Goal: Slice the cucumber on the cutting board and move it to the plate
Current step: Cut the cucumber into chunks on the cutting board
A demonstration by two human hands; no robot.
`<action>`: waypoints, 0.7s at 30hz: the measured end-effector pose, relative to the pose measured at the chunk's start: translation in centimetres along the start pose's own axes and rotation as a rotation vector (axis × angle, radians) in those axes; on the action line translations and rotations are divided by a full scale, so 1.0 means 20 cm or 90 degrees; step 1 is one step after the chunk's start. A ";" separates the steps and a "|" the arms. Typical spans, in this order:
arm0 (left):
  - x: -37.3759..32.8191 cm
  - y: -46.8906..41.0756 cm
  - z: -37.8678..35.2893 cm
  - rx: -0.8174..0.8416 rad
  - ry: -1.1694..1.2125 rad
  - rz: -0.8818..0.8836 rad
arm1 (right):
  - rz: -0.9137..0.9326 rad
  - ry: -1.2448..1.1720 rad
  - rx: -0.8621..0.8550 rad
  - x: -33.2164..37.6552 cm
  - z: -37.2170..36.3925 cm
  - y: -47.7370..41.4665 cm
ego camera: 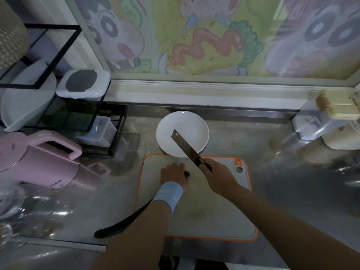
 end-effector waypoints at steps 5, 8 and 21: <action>0.21 -0.02 0.06 -0.061 0.075 0.097 | 0.004 0.014 0.010 0.00 -0.06 -0.04; 0.42 -0.04 0.06 -0.096 0.171 0.157 | 0.014 0.020 0.036 0.05 -0.13 -0.07; 0.62 -0.16 -0.10 -0.139 0.291 0.147 | 0.031 0.011 0.113 0.10 -0.30 -0.12</action>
Point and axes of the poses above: each hand's wrist, its own y-axis away from the middle knuckle, its own z-axis out of the back of the hand, x = y × z, the point moved 7 cm from there along -y, towards the middle knuckle, and after that the axes turned 15 degrees about -y, right-handed, at the moved point
